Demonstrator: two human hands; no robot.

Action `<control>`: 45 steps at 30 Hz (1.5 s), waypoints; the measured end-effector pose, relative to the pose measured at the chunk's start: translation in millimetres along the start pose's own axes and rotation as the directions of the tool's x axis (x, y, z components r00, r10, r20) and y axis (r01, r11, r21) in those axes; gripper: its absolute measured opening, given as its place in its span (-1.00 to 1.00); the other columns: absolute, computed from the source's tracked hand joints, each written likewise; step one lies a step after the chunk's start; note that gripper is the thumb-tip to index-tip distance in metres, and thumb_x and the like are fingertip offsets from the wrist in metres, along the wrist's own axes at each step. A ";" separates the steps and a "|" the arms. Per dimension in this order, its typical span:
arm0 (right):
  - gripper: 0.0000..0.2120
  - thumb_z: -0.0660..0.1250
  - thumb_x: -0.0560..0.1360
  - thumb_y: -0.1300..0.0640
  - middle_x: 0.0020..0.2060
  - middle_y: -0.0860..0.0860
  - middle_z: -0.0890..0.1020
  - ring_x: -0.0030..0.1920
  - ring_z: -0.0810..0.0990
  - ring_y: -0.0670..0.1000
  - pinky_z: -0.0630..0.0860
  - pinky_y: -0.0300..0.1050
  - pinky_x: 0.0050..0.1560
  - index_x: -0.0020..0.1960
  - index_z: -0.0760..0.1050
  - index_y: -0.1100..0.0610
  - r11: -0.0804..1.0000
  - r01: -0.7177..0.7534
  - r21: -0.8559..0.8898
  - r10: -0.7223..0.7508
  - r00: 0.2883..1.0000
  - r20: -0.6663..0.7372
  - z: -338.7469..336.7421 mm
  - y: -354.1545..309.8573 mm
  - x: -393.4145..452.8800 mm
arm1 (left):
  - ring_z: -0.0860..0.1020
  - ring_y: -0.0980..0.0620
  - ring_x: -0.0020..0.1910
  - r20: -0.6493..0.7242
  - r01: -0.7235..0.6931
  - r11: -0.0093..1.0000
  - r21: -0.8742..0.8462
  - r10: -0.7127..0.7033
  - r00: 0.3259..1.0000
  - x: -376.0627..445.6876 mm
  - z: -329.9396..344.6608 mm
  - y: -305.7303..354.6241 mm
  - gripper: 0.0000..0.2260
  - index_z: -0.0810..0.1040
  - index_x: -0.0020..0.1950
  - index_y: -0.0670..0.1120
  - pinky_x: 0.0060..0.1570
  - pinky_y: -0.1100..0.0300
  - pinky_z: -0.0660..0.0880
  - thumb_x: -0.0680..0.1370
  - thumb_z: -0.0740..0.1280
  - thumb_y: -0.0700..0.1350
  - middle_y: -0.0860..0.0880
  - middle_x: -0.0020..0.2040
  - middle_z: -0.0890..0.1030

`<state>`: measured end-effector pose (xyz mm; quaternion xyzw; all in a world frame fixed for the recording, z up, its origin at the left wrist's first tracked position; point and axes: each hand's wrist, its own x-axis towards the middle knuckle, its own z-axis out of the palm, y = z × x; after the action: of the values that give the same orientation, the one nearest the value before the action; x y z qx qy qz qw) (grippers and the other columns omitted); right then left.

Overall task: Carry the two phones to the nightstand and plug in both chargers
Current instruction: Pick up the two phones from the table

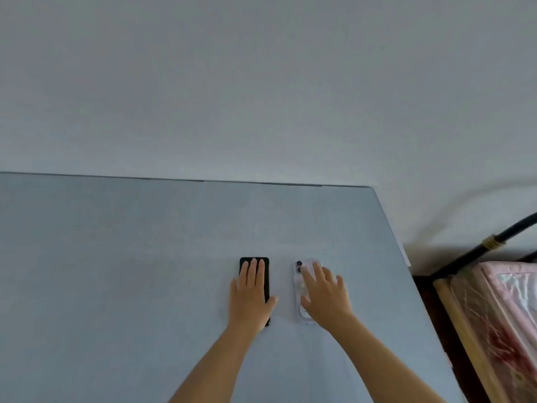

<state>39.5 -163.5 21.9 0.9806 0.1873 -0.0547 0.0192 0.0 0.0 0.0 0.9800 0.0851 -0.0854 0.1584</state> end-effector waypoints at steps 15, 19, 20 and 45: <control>-0.16 0.16 0.45 -0.34 0.50 0.29 -0.07 0.51 0.03 0.20 0.31 -0.02 0.39 0.52 -0.12 0.03 0.916 -0.340 0.212 0.306 0.935 0.177 49.0 -13.4 22.2 | -0.09 -0.18 0.54 -0.053 0.144 0.988 -0.059 -0.147 0.988 24.5 37.7 -8.9 -0.27 -0.16 0.53 0.09 0.47 -0.02 0.04 0.50 0.12 0.32 -0.28 0.54 -0.17; -0.20 0.20 0.47 -0.29 0.50 0.26 -0.05 0.49 0.07 0.19 0.42 -0.03 0.29 0.52 -0.10 0.01 0.894 -0.373 0.249 0.325 0.921 0.214 46.1 -16.0 26.4 | 0.00 -0.19 0.53 -0.058 0.167 0.975 -0.148 -0.177 0.982 26.5 34.6 -2.7 -0.34 -0.06 0.53 0.07 0.40 0.04 0.26 0.55 0.20 0.19 -0.29 0.54 -0.08; -0.21 0.20 0.47 -0.28 0.50 0.26 -0.03 0.47 0.10 0.19 0.44 -0.04 0.26 0.52 -0.08 0.00 0.890 -0.379 0.252 0.332 0.920 0.211 45.8 -16.6 26.8 | 0.02 -0.20 0.53 -0.072 0.167 0.973 -0.157 -0.180 0.981 26.2 34.4 -1.8 -0.36 -0.03 0.53 0.06 0.37 0.05 0.30 0.55 0.20 0.16 -0.30 0.54 -0.05; -0.43 0.34 0.32 -0.05 0.20 0.01 0.39 0.12 0.34 0.08 0.35 -0.15 -0.28 0.31 0.32 -0.11 0.876 -0.345 0.338 0.339 0.938 0.079 -0.7 13.0 18.3 | 0.36 -0.08 0.16 -0.129 0.053 0.998 -0.026 -0.056 0.990 33.0 -19.0 24.2 -0.37 0.27 0.44 0.08 -0.17 0.14 0.50 0.38 0.33 0.05 -0.07 0.36 0.35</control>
<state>61.3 -168.8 20.7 0.9856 -0.0015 -0.0910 -0.1428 39.4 -11.9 18.5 0.9789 0.1231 -0.0247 0.1613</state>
